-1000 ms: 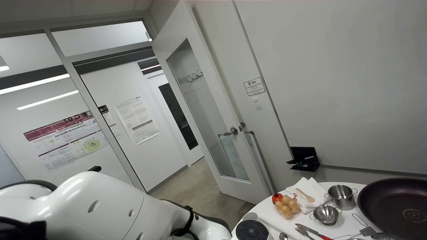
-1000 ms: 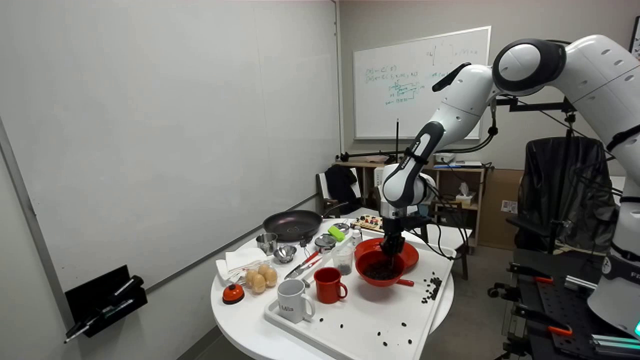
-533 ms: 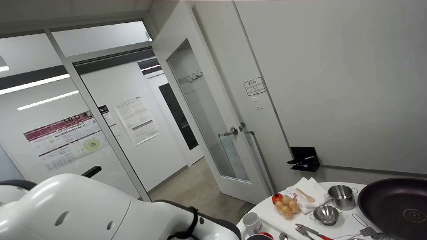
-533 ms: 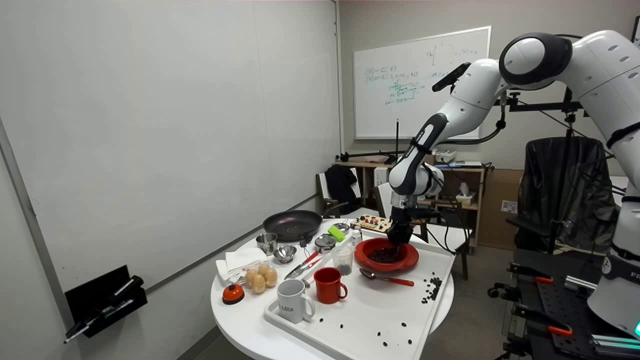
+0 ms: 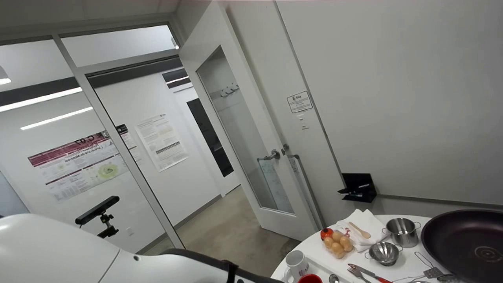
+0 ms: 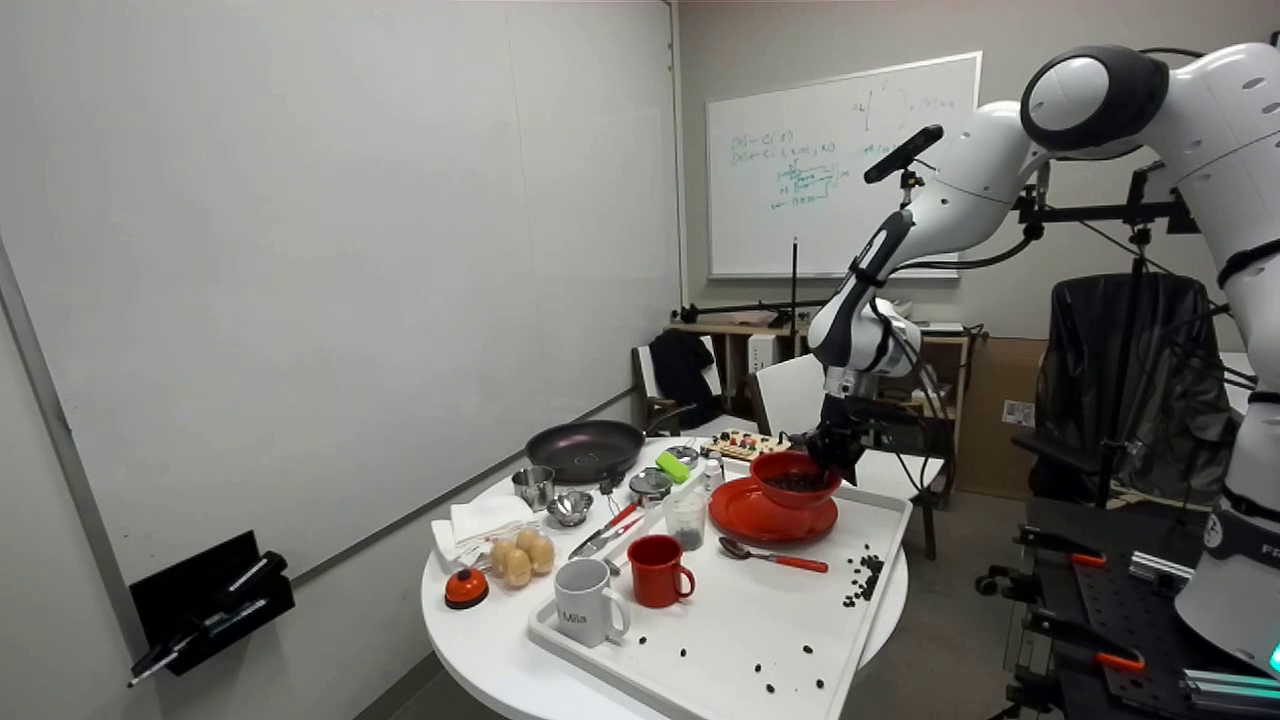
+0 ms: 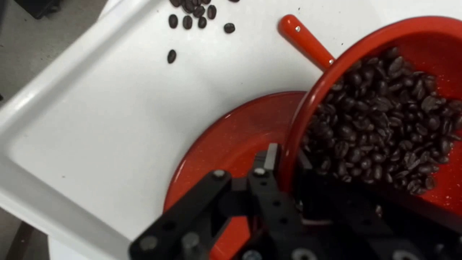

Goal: Put the red bowl on the red plate

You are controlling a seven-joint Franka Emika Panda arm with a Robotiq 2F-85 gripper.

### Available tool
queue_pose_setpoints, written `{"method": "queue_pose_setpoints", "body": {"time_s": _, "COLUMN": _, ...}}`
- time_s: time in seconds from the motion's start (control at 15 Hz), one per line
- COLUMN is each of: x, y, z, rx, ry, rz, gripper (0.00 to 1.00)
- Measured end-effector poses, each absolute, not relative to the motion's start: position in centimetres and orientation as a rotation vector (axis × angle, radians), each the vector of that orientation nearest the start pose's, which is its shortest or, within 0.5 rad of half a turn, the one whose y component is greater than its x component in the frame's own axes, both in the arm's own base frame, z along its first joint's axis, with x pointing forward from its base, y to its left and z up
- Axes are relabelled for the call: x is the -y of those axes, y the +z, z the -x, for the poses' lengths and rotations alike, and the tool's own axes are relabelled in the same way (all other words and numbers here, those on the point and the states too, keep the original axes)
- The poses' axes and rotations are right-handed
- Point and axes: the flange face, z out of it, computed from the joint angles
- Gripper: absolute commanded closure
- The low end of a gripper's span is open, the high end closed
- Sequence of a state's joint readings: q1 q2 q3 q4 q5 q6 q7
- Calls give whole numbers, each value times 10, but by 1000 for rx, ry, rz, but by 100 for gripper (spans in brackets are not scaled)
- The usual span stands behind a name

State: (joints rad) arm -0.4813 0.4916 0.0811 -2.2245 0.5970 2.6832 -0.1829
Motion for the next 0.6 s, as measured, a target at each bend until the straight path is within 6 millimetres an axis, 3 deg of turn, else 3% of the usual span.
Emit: {"method": "queue_pose_setpoints", "body": {"time_s": 0.6, "x": 264, "y": 150, "z": -461, "rx": -1364, "ry": -58, "rz": 2533, "gripper": 95}}
